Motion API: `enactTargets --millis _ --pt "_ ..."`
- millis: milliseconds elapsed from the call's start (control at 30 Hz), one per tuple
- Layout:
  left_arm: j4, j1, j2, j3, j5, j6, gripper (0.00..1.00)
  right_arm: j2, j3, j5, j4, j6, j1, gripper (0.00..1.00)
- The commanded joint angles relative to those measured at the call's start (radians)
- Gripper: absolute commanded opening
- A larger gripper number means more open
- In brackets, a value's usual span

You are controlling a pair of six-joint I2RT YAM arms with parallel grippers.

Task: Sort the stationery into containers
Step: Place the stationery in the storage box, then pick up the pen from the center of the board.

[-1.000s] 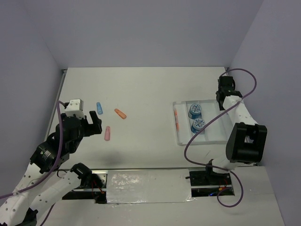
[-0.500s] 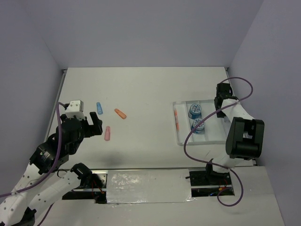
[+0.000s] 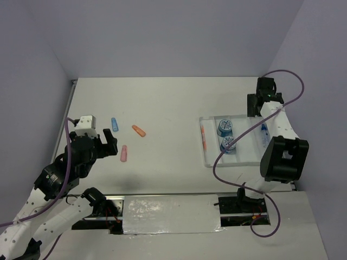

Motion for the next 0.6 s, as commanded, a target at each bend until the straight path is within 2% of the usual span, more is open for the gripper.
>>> enactTargets --millis 0,100,133,200,233,300,333,400,467,500,567 --pt "0.011 -0.005 -0.014 0.005 -0.036 -0.019 0.99 -0.146 0.146 0.001 -0.075 0.108 0.048 1.00" --pt "-0.009 -0.004 -0.015 0.012 -0.079 -0.037 0.99 -0.192 0.262 0.079 -0.136 0.256 0.161 1.00" --pt "-0.012 -0.004 -0.014 0.012 -0.095 -0.042 0.99 -0.195 0.336 0.090 -0.181 0.322 0.291 1.00" --pt "-0.017 0.014 -0.003 0.012 -0.138 -0.053 0.99 -0.215 0.353 0.043 -0.169 0.350 0.415 1.00" --pt "-0.015 0.028 0.005 0.011 -0.148 -0.053 0.99 -0.224 0.321 0.011 -0.105 0.372 0.553 1.00" --pt "-0.041 0.085 0.044 0.026 -0.179 -0.074 0.99 -0.247 0.260 -0.096 0.060 0.367 0.675 1.00" --pt "-0.061 0.106 0.058 0.037 -0.206 -0.092 0.99 -0.248 0.184 -0.228 0.125 0.375 0.722 1.00" --pt "-0.133 0.163 0.087 0.074 -0.285 -0.161 0.99 -0.177 0.129 -0.342 0.268 0.375 0.841 1.00" --pt "-0.170 0.206 0.077 0.086 -0.341 -0.229 0.99 -0.057 0.210 -0.379 0.246 0.368 0.916 1.00" --pt "-0.171 0.220 0.042 0.086 -0.358 -0.235 0.99 0.075 0.308 -0.379 0.200 0.354 0.936 1.00" --pt "-0.129 0.248 -0.012 0.066 -0.331 -0.196 0.99 0.192 0.396 -0.365 0.178 0.326 0.971 0.98"
